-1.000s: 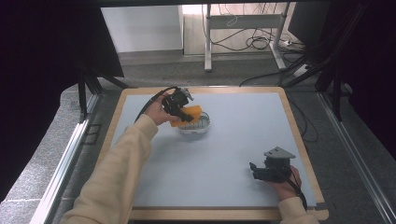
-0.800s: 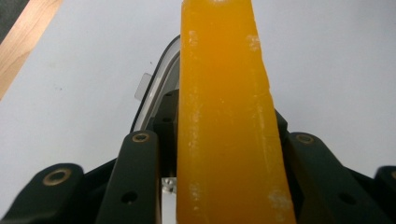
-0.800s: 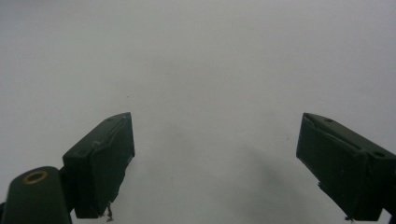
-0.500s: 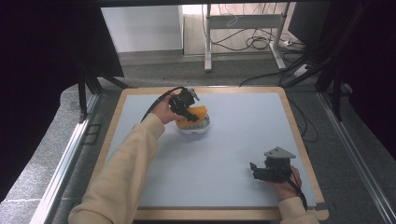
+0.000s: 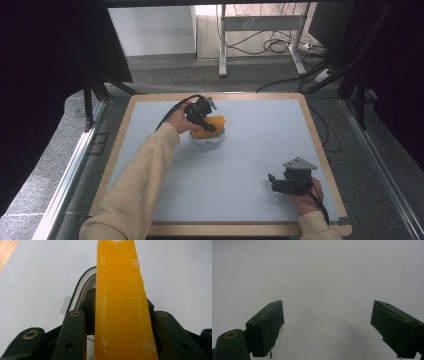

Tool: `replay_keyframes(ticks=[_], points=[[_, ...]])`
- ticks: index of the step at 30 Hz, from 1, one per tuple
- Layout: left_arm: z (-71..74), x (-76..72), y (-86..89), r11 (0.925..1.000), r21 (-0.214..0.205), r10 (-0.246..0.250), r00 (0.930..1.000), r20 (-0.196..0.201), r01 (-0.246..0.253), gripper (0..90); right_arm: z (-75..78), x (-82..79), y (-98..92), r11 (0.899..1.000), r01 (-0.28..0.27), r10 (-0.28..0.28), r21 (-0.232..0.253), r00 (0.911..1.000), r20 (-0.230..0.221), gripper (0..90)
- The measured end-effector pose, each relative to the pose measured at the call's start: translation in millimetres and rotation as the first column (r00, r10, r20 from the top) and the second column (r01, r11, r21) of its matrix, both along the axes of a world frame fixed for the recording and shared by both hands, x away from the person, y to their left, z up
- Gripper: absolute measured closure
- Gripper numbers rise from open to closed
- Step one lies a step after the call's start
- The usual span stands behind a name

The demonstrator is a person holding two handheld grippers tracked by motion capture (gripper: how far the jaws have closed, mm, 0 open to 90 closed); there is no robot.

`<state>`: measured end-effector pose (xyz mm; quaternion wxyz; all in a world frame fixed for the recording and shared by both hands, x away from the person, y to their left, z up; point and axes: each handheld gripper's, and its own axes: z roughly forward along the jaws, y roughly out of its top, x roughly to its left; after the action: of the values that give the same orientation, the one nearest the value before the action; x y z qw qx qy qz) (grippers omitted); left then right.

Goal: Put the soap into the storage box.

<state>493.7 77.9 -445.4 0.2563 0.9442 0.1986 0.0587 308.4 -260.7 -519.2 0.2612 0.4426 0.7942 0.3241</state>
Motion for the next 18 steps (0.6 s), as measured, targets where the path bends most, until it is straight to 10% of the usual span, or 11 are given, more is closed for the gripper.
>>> replay_keyframes(ticks=[10,18], points=[[-10.3,5.5,-1.5,1.0,0.008,-0.005,0.9999,0.011,0.005,61.6,0.2,0.1,-0.2,1.0,-0.001,0.001,0.0,1.0,-0.001,11.7],[-0.5,2.0,-0.4,0.9988,0.038,0.026,0.992,0.123,-0.031,41.2,0.1,-0.4,1.4,1.0,-0.006,0.006,-0.001,1.0,0.0,11.7]])
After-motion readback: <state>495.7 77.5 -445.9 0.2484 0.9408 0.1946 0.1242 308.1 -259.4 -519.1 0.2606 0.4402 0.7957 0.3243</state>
